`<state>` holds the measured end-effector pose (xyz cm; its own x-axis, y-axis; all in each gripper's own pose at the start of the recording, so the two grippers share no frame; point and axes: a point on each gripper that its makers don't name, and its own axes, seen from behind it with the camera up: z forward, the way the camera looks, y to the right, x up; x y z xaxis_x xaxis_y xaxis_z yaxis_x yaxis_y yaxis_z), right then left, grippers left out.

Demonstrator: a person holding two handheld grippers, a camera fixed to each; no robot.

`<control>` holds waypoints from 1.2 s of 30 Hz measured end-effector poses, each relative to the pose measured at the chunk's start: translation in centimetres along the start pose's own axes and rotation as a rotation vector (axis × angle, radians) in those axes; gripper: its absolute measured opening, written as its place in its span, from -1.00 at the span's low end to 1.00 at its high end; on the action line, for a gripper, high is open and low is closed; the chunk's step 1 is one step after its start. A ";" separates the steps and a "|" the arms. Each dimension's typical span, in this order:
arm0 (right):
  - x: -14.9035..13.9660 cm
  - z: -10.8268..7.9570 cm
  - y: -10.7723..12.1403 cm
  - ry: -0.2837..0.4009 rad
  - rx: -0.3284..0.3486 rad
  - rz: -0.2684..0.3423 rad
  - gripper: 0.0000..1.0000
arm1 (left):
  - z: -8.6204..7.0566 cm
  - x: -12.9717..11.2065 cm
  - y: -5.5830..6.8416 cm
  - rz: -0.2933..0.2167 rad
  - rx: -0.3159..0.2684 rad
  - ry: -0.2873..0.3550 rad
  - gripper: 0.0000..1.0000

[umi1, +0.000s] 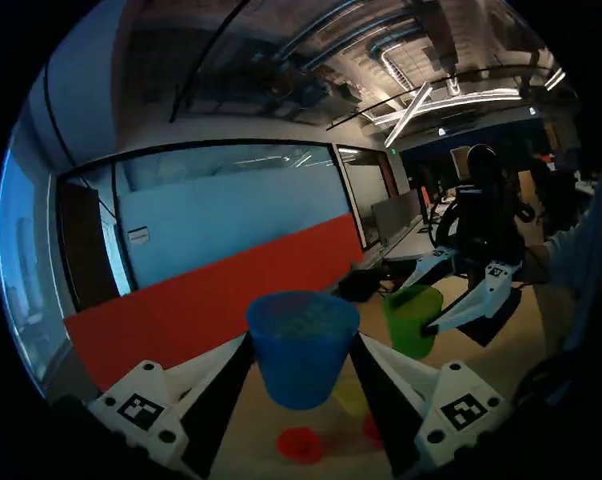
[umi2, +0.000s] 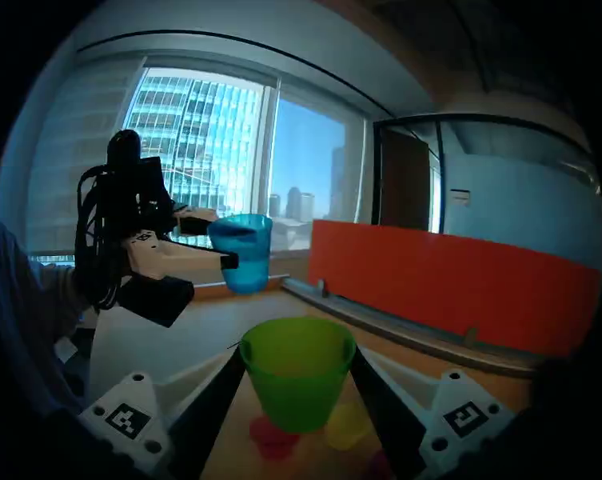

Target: Pour water

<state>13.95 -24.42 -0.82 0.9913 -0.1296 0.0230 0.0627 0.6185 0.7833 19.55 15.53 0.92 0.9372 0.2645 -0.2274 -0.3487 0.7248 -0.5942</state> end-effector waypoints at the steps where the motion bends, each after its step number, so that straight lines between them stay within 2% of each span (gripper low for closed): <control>1: 0.0 0.1 -0.2 0.000 0.004 0.000 0.84 | 0.0 0.2 0.0 0.013 0.004 0.001 0.67; 9: -0.1 1.2 -1.8 0.001 0.042 0.013 0.83 | 0.6 1.8 -0.1 0.100 0.029 0.009 0.67; 21: -0.8 2.2 -3.7 0.000 0.087 0.024 0.83 | 1.1 4.1 -0.1 0.258 0.053 0.020 0.67; 36: -1.1 3.2 -5.2 0.003 0.122 0.032 0.83 | 1.2 5.6 1.5 0.472 0.058 0.011 0.67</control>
<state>12.18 -30.00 -2.91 0.9929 -0.1090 0.0478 0.0165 0.5235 0.8519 24.31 18.91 -0.32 0.6765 0.5668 -0.4702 -0.7348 0.5618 -0.3800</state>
